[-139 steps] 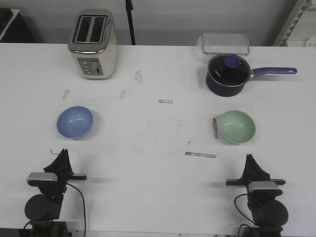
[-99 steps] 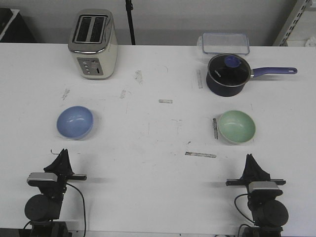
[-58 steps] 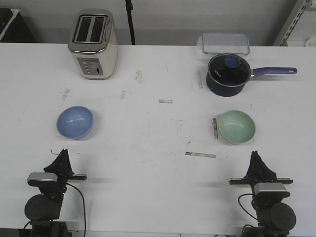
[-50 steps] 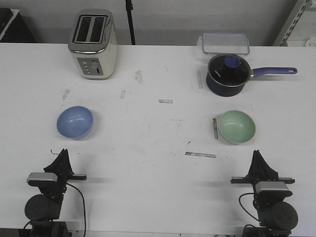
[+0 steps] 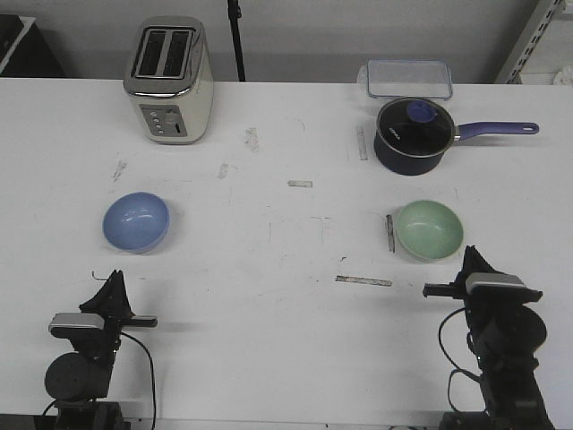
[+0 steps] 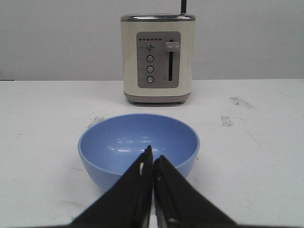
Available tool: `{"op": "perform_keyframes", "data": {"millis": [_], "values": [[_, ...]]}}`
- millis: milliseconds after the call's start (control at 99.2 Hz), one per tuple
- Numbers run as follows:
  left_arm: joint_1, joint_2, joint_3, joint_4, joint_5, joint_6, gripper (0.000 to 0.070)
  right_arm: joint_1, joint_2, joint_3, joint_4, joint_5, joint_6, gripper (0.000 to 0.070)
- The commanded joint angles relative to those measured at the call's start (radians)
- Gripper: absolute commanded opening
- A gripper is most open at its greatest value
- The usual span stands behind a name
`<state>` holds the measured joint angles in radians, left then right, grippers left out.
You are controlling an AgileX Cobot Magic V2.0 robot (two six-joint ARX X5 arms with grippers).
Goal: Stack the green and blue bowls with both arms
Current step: 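Reach the right gripper forward and grip the rim of the pale green bowl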
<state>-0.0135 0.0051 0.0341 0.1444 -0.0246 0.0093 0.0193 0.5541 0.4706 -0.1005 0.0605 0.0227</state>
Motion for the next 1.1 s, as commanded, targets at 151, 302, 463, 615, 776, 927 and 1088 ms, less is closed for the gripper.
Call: {"op": "perform_keyframes", "data": {"millis": [151,302,463,615,776,927,1088], "values": [[0.000,-0.002,-0.022,0.013,-0.002,0.005,0.0002,-0.001,0.232,0.198,-0.124,0.012,-0.005,0.0010],[0.000,-0.002,-0.022,0.014,-0.002,0.005,0.0002,-0.001,0.403,0.379,-0.265,0.012,0.008,0.0010],[0.000,-0.002,-0.022,0.014,-0.002,0.005,0.0002,-0.001,0.568,0.560,-0.418,0.011,0.061,0.0010],[0.000,-0.002,-0.022,0.014,-0.002,0.005,0.0002,-0.029,0.700,0.689,-0.523,-0.003,0.168,0.0011],[0.000,-0.002,-0.022,0.014,-0.002,0.005,0.0001,-0.103,0.795,0.755,-0.550,-0.092,0.219,0.0090],[0.000,-0.002,-0.022,0.013,-0.002,0.005,0.0002,-0.166,0.838,0.756,-0.562,-0.170,0.224,0.0307],[0.000,-0.002,-0.022,0.014,-0.002,0.005,0.0002,-0.204,0.866,0.756,-0.599,-0.174,0.217,0.0460]]}}
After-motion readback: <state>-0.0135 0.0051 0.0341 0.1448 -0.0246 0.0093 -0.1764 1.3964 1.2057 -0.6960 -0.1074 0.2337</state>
